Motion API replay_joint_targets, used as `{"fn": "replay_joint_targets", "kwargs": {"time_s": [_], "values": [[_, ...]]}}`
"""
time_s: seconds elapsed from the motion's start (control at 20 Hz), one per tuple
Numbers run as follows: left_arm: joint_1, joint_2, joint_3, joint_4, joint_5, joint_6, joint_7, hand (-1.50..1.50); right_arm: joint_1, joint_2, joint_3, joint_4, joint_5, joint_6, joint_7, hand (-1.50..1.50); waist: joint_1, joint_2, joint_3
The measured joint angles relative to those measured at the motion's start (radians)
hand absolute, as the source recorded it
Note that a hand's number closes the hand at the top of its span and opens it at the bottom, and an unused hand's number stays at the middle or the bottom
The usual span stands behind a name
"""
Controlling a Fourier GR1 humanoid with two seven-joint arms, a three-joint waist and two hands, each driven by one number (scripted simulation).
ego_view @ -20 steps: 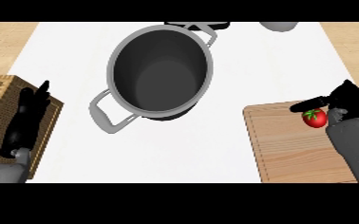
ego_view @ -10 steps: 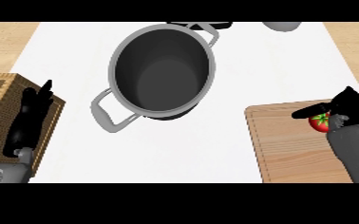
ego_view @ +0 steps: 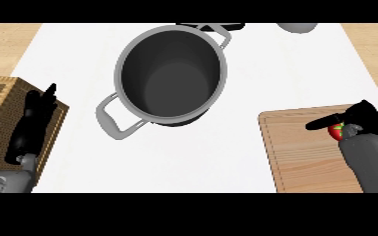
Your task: Pick the tomato from the cutting board and place it in the pot
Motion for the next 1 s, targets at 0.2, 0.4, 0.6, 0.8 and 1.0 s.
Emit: {"fn": "replay_joint_targets", "kwargs": {"time_s": [0.2,0.4,0.6,0.8,1.0], "values": [[-0.004,-0.006,0.007,0.0,-0.007,-0.011,0.002,0.0,-0.004,0.015,-0.041,0.03,0.0,0.006,-0.018,-1.5,0.002,0.001,0.0],[-0.003,-0.016,0.014,0.005,-0.02,-0.015,-0.005,0.0,0.002,0.038,-0.072,0.058,0.012,0.002,-0.038,-1.5,0.003,0.001,0.0],[0.008,-0.011,0.03,-0.025,-0.022,-0.037,0.01,0.0,0.006,0.049,-0.113,0.089,0.016,-0.003,-0.064,-1.5,0.004,0.001,0.001],[0.01,-0.033,0.042,-0.008,-0.038,-0.044,-0.013,0.0,-0.02,0.065,-0.148,0.165,0.028,-0.013,-0.1,-1.5,0.005,0.001,0.0],[0.016,-0.048,0.048,-0.019,-0.058,-0.05,-0.011,0.0,-0.027,0.077,-0.175,0.192,0.039,-0.015,-0.114,1.5,0.004,0.0,-0.001]]}}
